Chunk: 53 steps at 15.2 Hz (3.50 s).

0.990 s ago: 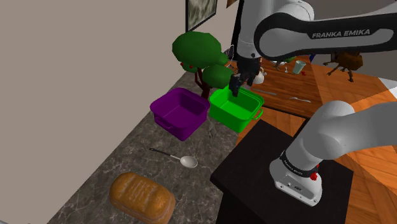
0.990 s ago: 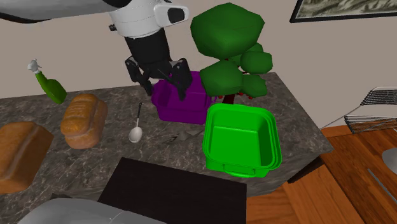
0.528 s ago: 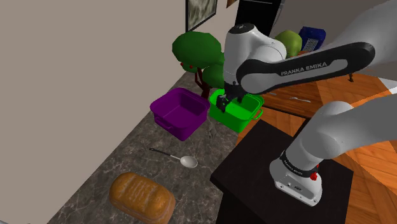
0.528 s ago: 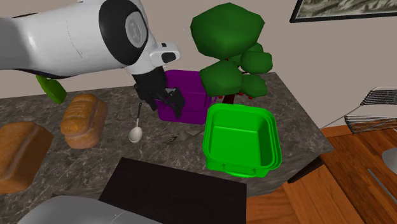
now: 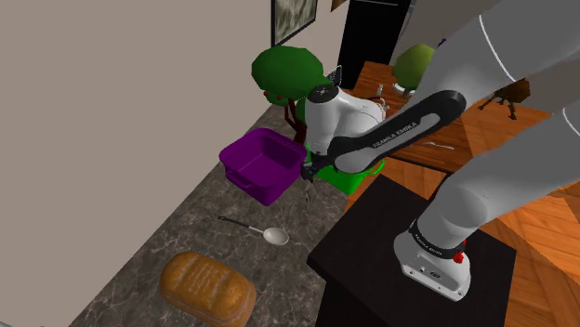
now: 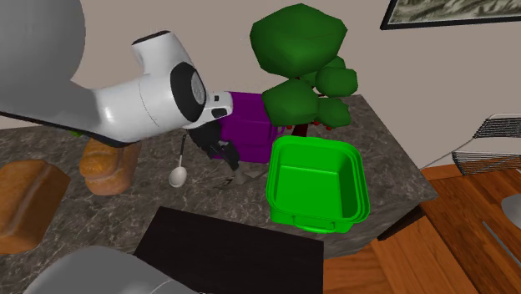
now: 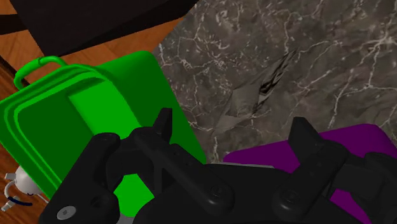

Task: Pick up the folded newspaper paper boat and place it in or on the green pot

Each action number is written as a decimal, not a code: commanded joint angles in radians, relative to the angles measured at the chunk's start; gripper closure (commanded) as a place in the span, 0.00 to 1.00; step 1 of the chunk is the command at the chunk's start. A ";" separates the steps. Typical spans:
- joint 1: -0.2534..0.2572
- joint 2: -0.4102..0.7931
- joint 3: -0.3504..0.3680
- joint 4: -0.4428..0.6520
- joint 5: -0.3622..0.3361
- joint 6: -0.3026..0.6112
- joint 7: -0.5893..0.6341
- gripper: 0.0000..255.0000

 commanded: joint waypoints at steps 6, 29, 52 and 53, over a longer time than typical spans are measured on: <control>-0.163 0.413 0.097 0.124 -0.516 0.124 0.582 0.00; -0.093 0.647 -0.052 0.210 -0.834 0.159 0.853 1.00; -0.168 0.307 0.099 0.126 -0.377 0.068 0.478 1.00; -0.166 0.288 0.101 0.124 -0.352 0.060 0.457 1.00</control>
